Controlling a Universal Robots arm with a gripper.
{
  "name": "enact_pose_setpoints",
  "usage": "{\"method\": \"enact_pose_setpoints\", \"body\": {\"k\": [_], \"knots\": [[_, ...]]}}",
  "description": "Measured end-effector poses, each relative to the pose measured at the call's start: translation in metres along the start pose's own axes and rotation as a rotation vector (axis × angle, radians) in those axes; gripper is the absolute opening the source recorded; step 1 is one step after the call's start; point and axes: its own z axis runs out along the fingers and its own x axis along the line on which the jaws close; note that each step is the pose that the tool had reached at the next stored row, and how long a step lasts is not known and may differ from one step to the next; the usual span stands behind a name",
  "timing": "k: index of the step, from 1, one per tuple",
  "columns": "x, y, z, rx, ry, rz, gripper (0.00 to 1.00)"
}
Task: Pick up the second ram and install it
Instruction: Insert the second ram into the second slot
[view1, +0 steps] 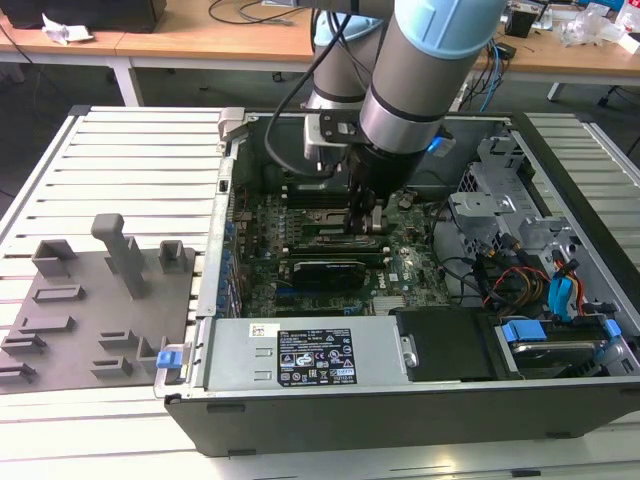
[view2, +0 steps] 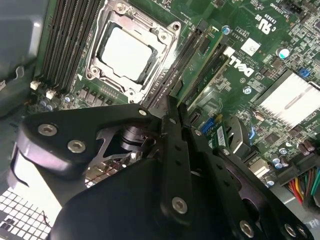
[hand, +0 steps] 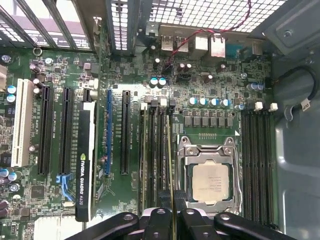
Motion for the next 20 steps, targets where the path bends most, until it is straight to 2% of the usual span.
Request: {"method": "enact_pose_setpoints", "body": {"k": [8,11,15,16,17,18,19,20], "knots": [[0.0027,0.0052,0.0049,-0.0001,0.0002,0.000,0.14],[0.0037,0.0079,0.0088,0.0004,0.0166,0.005,0.14],[0.0041,0.0077,0.0116,0.0063,0.0190,0.046,0.14],[0.0040,0.0077,0.0120,0.0070,0.0306,0.051,0.14],[0.0020,0.0075,0.0127,0.0078,0.0580,0.055,0.14],[-0.0020,0.0074,0.0138,0.0078,0.0659,0.056,0.14],[-0.0072,0.0073,0.0150,0.0079,0.0669,0.056,0.14],[-0.0109,0.0071,0.0161,0.0081,0.0715,0.057,0.14]]}}
